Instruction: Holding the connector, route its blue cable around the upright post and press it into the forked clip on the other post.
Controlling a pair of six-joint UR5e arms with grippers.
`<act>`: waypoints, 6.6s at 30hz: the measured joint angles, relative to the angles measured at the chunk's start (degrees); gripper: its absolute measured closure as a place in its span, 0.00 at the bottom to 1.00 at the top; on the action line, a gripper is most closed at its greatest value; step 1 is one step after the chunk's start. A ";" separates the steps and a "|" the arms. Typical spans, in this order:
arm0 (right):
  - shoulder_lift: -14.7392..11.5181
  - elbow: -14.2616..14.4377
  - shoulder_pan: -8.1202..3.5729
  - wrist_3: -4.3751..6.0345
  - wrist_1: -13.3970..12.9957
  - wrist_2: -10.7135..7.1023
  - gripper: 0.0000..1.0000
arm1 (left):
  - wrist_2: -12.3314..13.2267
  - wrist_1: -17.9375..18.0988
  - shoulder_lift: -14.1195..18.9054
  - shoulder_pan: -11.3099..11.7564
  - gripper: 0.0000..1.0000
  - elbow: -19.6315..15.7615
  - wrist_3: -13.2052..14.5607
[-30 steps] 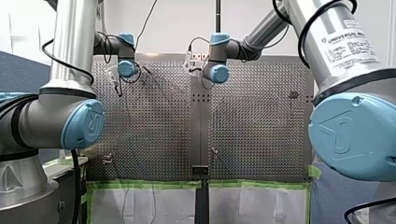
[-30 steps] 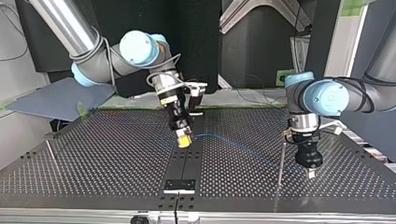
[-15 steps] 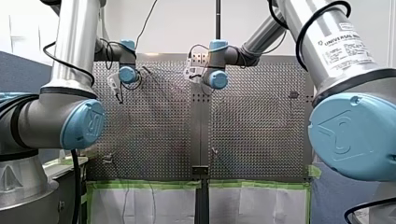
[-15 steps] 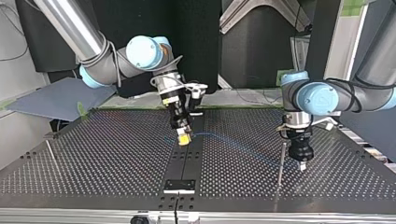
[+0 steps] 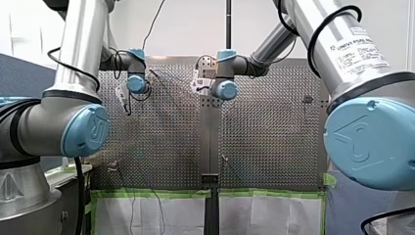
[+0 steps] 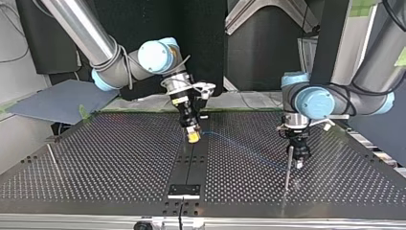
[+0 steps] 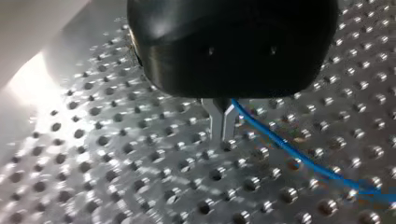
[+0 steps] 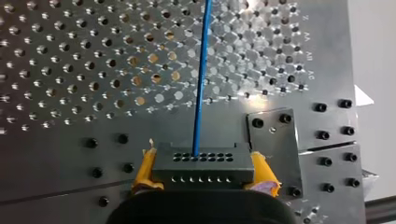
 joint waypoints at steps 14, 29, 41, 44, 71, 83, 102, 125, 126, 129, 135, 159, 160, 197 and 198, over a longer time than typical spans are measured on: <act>0.34 0.29 0.33 -0.55 1.31 0.00 1.00 | 0.22 -0.68 -0.34 -0.52 0.43 -0.02 0.09; 2.35 0.36 0.60 -1.51 2.81 0.69 1.00 | 0.29 -2.11 -0.33 -0.91 0.00 -0.02 -1.50; 3.04 1.89 0.66 -1.64 2.27 1.37 1.00 | -0.62 -3.04 -0.33 -0.86 0.00 -0.02 -3.23; 3.15 2.73 0.65 -1.63 1.45 1.39 1.00 | -0.95 -3.06 -0.33 -0.85 0.00 -0.02 -3.24; 9.88 5.97 0.75 -3.51 -0.44 6.65 1.00 | -1.22 -3.25 -0.34 -0.92 0.00 -0.02 -3.25; 10.32 10.74 0.90 -3.89 -4.46 7.49 1.00 | -1.20 -3.25 -0.35 -0.92 0.00 -0.01 -3.25; 13.91 15.59 1.16 -5.06 -6.98 14.28 1.00 | -1.32 -3.25 -0.35 -0.87 0.00 -0.01 -3.25; 14.17 24.24 -0.39 -5.56 -14.74 17.52 1.00 | -1.51 -3.66 -0.35 -0.92 0.00 -0.02 -3.25; 14.19 24.77 -0.54 -5.52 -15.31 17.54 1.00 | -1.52 -3.67 -0.35 -0.92 0.00 -0.02 -3.25; 14.24 25.52 -0.80 -5.44 -16.48 17.53 1.00 | -1.55 -3.68 -0.35 -0.92 0.00 -0.02 -3.25; 14.50 26.38 -1.14 -5.34 -17.54 17.80 1.00 | -1.68 -3.69 -0.35 -0.92 0.00 -0.02 -3.25; 26.10 26.53 -6.46 -3.13 -29.05 18.10 1.00 | -1.83 -3.69 -0.35 -0.92 0.00 -0.02 -3.06; 26.61 26.40 -6.60 -3.04 -29.55 18.11 1.00 | -1.85 -3.69 -0.35 -0.92 0.00 -0.02 -3.04; 44.13 22.00 -9.41 -2.11 -38.91 18.08 1.00 | -1.90 -3.78 -0.35 -0.92 0.00 -0.02 -2.91; 44.69 21.95 -9.46 -2.15 -38.87 18.10 1.00 | -1.90 -3.78 -0.35 -0.92 0.00 -0.03 -2.90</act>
